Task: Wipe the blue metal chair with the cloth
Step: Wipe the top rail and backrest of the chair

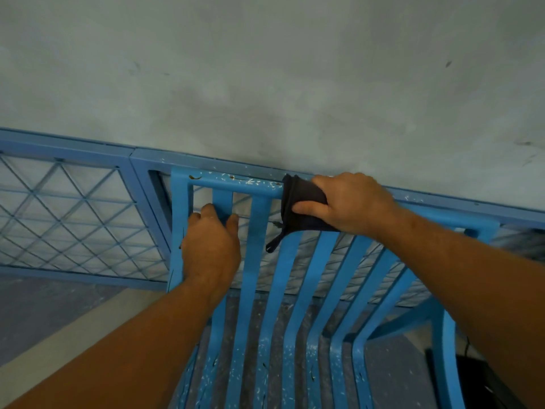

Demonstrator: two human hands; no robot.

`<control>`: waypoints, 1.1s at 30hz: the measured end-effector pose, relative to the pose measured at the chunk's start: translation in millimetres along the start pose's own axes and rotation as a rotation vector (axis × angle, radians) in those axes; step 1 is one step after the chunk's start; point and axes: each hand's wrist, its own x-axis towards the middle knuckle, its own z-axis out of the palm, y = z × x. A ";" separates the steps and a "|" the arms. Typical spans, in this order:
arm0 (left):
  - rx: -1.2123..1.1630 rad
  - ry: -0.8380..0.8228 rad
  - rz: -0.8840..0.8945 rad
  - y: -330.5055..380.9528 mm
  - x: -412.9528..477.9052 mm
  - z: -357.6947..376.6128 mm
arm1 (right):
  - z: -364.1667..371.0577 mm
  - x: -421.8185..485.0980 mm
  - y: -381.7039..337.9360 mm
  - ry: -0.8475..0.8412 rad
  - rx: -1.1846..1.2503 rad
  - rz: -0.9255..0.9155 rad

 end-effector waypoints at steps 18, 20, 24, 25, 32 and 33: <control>0.184 -0.053 0.032 2.9 4.5 -0.7 | -9.0 31.0 -31.6 -0.132 0.105 0.005; 0.211 -0.070 0.072 -0.5 5.9 -3.3 | 1.5 19.1 -31.1 0.061 -0.029 -0.033; 0.254 -0.103 0.109 -4.0 10.4 -6.8 | 19.8 3.8 -23.1 0.250 -0.006 -0.203; 0.248 -0.107 0.112 -5.2 11.6 -6.9 | 21.3 3.7 -20.3 0.268 -0.010 -0.250; 0.194 -0.092 0.129 -10.8 12.2 -4.5 | -5.1 43.1 -40.2 -0.168 0.041 -0.122; 0.185 -0.097 0.126 -11.4 12.4 -4.7 | -7.6 49.2 -47.0 -0.194 0.074 -0.086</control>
